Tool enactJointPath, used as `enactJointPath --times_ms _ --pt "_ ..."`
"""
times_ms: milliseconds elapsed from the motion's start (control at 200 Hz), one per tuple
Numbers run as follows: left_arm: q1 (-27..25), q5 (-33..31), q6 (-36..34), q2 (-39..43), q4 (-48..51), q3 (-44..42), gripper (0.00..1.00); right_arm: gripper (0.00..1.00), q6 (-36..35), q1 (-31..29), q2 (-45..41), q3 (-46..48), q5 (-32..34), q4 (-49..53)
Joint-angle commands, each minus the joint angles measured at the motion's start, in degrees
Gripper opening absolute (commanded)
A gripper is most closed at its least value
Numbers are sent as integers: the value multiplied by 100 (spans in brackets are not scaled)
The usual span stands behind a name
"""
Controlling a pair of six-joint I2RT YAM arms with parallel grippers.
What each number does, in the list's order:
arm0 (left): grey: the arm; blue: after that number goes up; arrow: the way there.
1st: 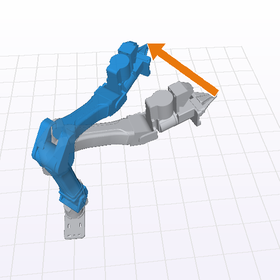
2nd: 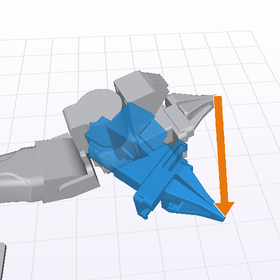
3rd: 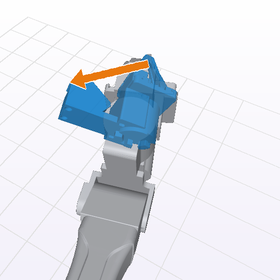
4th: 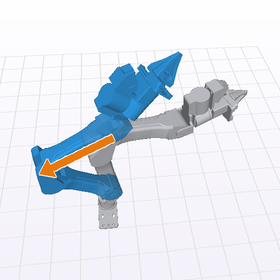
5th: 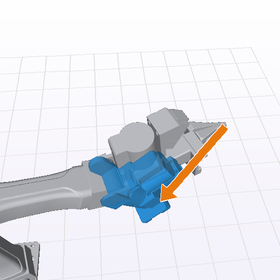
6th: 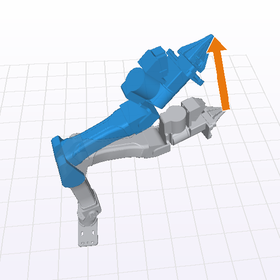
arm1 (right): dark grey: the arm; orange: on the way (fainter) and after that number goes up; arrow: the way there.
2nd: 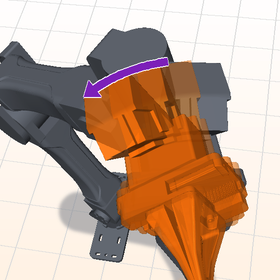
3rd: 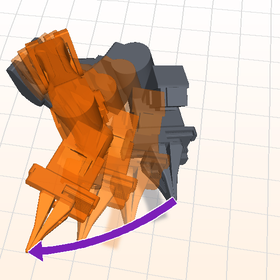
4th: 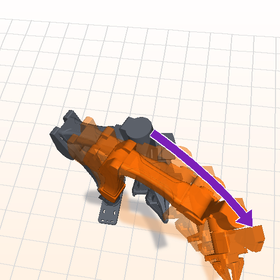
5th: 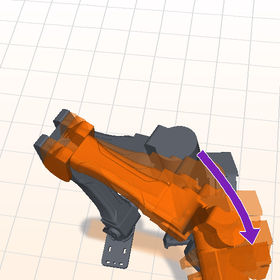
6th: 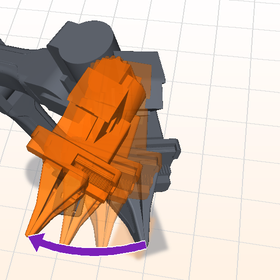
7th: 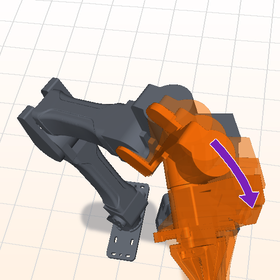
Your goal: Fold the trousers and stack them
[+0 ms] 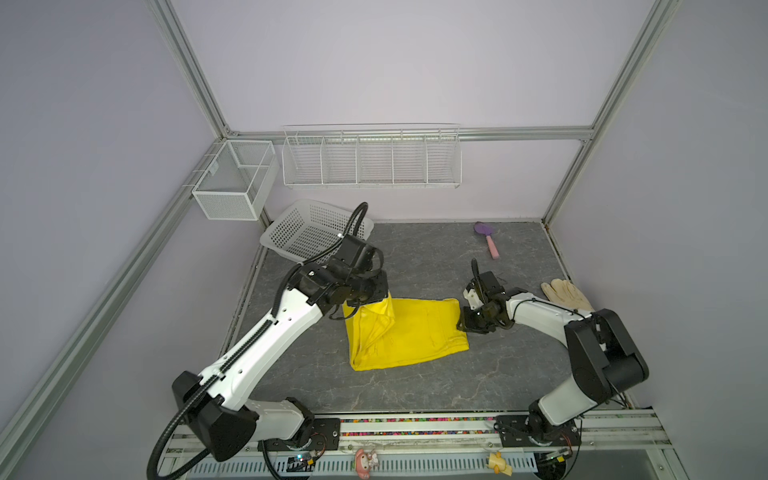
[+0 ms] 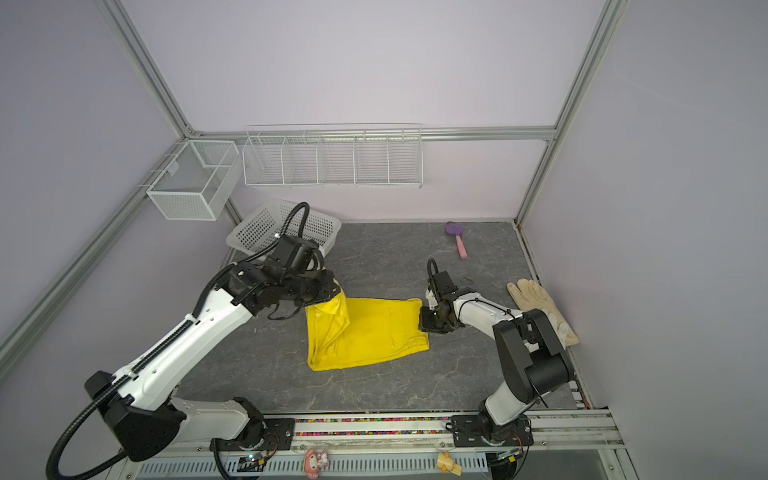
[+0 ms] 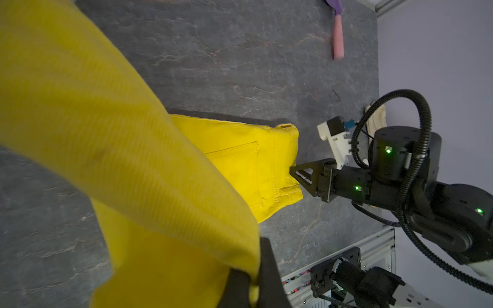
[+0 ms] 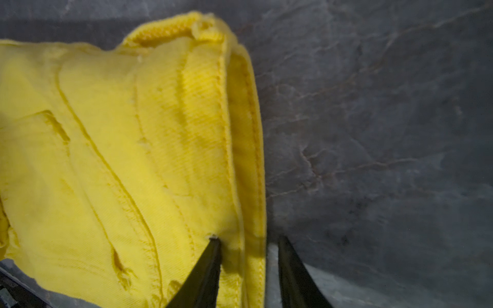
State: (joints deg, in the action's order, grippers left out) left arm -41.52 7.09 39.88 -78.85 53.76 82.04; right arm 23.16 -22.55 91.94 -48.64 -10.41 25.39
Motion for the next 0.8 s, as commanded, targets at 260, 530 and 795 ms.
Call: enactJointPath --times_ms 260,530,795 --pt "-759 976 -88 -1768 -900 632 0 28 49 82 49 229 -57 -80" --pt "-1127 1376 -286 -2954 -1022 1268 0 25 126 230 -31 409 -245 -252" --pt "-1453 1510 -536 -3898 -543 2014 0 22 189 294 -15 499 -372 -375"
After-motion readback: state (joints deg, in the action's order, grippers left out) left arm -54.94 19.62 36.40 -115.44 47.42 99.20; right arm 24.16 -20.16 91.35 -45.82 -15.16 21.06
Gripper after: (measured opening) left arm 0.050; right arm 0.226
